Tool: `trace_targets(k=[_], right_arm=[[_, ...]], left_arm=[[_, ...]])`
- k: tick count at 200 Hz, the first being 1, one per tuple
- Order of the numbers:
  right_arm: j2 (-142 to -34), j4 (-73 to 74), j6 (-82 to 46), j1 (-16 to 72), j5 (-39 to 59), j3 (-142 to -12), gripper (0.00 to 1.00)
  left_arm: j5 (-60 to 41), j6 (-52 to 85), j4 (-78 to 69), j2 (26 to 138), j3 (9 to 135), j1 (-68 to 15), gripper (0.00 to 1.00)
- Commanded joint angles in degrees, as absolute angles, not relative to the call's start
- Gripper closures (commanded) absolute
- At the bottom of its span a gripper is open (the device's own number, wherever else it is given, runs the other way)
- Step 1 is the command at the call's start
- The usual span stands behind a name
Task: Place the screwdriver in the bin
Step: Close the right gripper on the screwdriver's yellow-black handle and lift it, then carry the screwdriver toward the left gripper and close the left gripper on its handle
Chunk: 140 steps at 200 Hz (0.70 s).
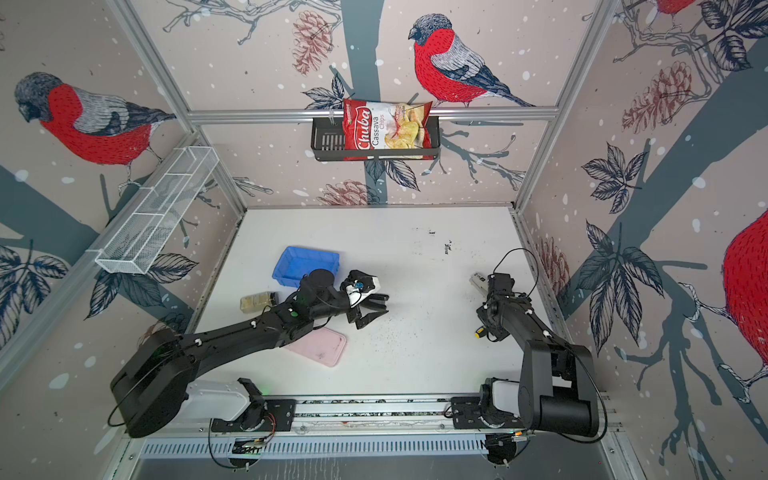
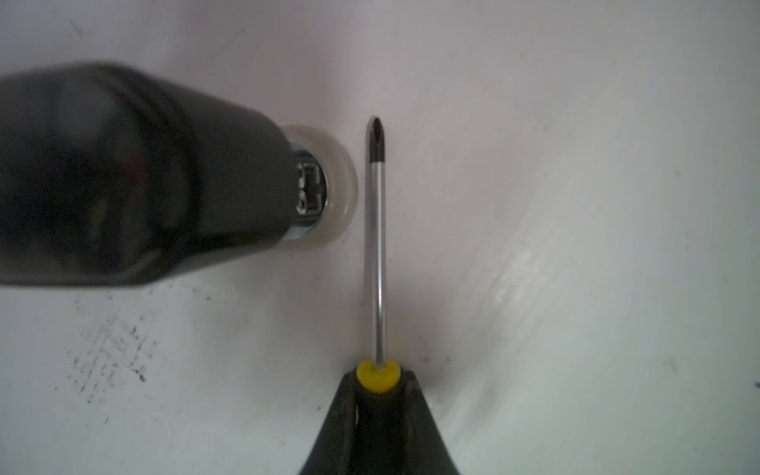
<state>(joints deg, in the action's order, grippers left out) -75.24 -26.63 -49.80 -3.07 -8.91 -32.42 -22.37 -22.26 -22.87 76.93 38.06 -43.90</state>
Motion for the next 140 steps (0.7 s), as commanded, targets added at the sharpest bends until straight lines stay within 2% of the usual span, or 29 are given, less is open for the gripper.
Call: trace_targets(k=[1,41,93,140], right_arm=[[-75.9,-31.2,-50.2,-2.9,-5.9,-31.9,0.86],[-71.3,-32.3,-51.4,-3.1,-6.0,-31.6,0.90],[-61.4,-35.6,-52.3,-4.7,-11.1,-33.4,0.93],[-57.9,-34.5,-46.4,-4.7,-12.7,-40.1,0.95]], left_arm=[[-22.6,-22.4,-23.4,76.7,38.0,-44.0,0.02],[-23.3,-22.7,-23.8,77.5,38.9,-44.0,0.02],[-24.0,-22.9,-24.4,78.8,41.0,-44.0,0.02],[-21.5,-19.3,-24.1,79.7,43.5,-43.9,0.02]])
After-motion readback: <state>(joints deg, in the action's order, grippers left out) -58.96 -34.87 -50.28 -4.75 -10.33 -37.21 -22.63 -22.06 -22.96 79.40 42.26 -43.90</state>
